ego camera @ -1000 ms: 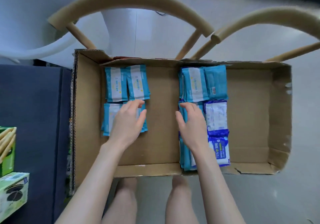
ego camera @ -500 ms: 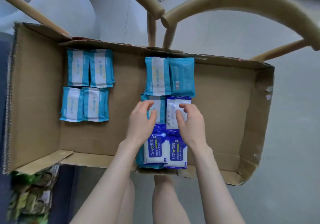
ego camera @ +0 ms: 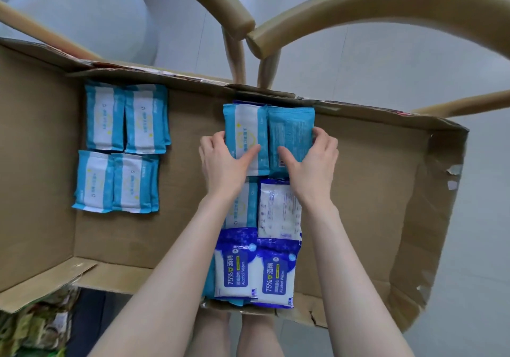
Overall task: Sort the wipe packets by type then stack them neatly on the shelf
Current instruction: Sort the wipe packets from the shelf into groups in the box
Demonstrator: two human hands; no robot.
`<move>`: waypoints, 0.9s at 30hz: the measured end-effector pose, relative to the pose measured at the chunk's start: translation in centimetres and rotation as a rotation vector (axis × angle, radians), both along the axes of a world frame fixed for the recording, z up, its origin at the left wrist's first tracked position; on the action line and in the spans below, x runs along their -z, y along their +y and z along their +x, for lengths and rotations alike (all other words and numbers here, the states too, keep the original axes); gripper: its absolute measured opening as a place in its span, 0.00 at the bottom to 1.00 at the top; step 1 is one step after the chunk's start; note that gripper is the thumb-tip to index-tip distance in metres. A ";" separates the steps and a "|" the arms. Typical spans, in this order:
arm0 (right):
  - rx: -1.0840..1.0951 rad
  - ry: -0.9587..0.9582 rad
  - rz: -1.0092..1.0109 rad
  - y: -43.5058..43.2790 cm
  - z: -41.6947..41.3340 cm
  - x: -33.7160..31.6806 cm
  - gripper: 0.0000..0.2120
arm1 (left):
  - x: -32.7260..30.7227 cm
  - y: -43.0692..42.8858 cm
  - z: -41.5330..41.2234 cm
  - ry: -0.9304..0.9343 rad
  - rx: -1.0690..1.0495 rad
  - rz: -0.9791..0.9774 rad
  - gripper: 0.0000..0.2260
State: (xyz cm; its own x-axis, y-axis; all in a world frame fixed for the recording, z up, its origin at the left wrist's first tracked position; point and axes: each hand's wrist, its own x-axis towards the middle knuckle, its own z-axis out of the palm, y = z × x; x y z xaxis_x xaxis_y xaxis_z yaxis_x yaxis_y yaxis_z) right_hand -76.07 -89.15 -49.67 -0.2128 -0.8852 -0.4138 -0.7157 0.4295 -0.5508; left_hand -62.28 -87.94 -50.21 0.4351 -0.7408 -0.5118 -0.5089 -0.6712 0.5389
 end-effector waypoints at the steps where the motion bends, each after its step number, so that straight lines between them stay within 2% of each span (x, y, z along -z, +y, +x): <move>1: 0.038 -0.031 0.028 -0.4 -0.2 0.3 0.31 | 0.2 -0.1 0.2 0.030 -0.027 0.000 0.27; 4: 0.214 -0.182 0.092 -1.1 -1.0 0.6 0.27 | 0.2 -0.1 1.3 0.190 -0.167 -0.017 0.21; 7: 0.293 -0.280 0.135 -1.0 -1.5 0.6 0.26 | -0.2 -0.1 1.8 0.274 -0.240 -0.054 0.21; 10: 0.257 -0.289 0.137 -1.3 -1.1 0.4 0.28 | -0.4 -0.6 2.0 0.338 -0.232 -0.034 0.22; 14: 0.193 -0.239 0.168 -1.9 -0.9 0.3 0.27 | -0.2 -1.3 2.5 0.426 -0.169 0.015 0.17; 19: 0.089 -0.233 0.171 -1.6 -1.0 -1.0 0.16 | -1.4 -1.6 1.9 0.429 -0.114 -0.004 0.16; 23: 0.169 -0.493 0.091 -1.4 -0.9 -3.3 0.13 | -3.5 -0.6 1.9 0.503 -0.167 -0.083 0.17; 27: 0.186 -0.765 0.108 -0.4 0.0 -6.0 0.11 | -6.3 2.0 3.7 0.717 -0.282 -0.138 0.14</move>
State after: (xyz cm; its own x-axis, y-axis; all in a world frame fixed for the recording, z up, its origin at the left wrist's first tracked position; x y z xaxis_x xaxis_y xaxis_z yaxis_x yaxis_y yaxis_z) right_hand -76.10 -89.53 -43.71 0.0242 -0.8097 -0.5863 -0.0670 0.5839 -0.8091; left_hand -58.55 -85.95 -43.87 0.2141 -0.7289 -0.6502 0.1750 -0.6263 0.7597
